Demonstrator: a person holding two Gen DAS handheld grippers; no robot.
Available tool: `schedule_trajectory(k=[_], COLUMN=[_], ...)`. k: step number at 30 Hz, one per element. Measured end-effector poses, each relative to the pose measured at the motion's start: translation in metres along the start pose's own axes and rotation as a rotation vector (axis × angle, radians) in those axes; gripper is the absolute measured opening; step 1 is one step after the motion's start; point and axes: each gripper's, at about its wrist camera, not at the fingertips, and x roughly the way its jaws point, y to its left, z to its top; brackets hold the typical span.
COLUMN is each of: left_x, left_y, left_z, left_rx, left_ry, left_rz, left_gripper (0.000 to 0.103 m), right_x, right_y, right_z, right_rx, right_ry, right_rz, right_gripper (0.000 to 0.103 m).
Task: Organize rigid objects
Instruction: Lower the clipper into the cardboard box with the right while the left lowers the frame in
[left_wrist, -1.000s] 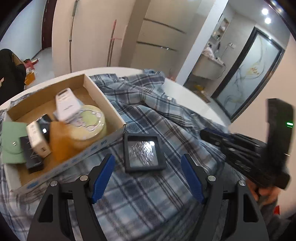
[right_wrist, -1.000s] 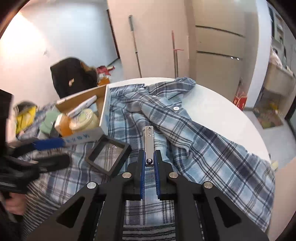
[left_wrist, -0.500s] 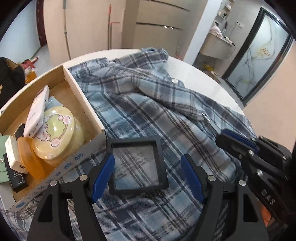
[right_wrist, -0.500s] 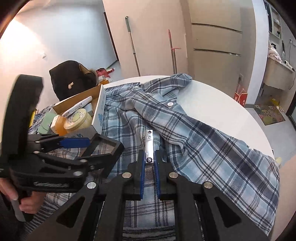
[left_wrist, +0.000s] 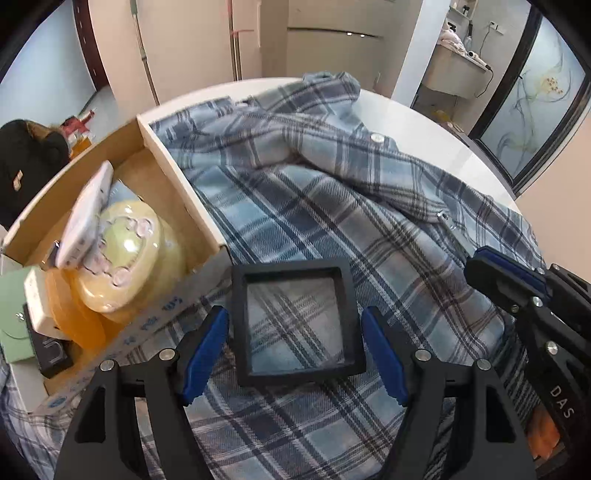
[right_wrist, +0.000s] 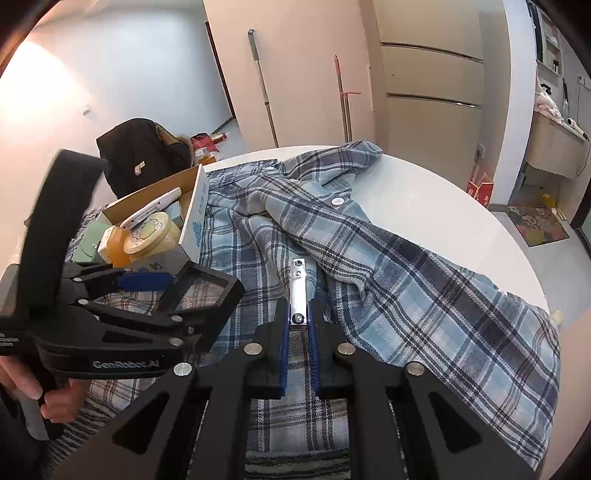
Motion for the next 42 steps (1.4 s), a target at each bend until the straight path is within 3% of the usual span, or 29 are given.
schedule_trajectory(k=[8,12,18,25,28,32,37,42], left_x=[0.003,-0.025,-0.08,-0.132,-0.15,-0.166,-0.158,-0.122], left_y=[0.002,0.009,0.038,0.08,0.094,0.117,0.152,0.181], left_z=[-0.003,-0.014,-0.044,-0.063,-0.054,-0.034,-0.023,-0.027], left_rx=[0.004,-0.004,-0.054,-0.116,-0.136,-0.207,-0.266,-0.331], left_ry=[0.01,-0.029,-0.099,-0.163,-0.198,-0.267,-0.306,-0.248], left_rz=[0.023,-0.012,0.001,0.102,0.186,0.203,0.228,0.207], left_gripper=[0.073,0.073,0.073,0.073,0.073,0.073,0.073,0.073], right_x=[0.002,0.003,0.003,-0.022,-0.037,-0.049,-0.033,-0.004], right_y=[0.0,0.002,0.006,0.027,0.048,0.085,0.12,0.147], right_z=[0.0,0.001,0.004,0.029,0.05,0.079,0.103,0.111], right_rx=[0.002,0.0,-0.013,-0.051,-0.072,-0.106,-0.089,-0.119], right_ry=[0.006,0.018,0.05,0.002,-0.028,-0.069,-0.026,0.007], right_rz=[-0.021,-0.03,-0.011,-0.021,0.03,0.082,0.179,0.219], right_gripper=[0.009,0.009,0.009,0.009,0.009,0.009,0.009,0.009])
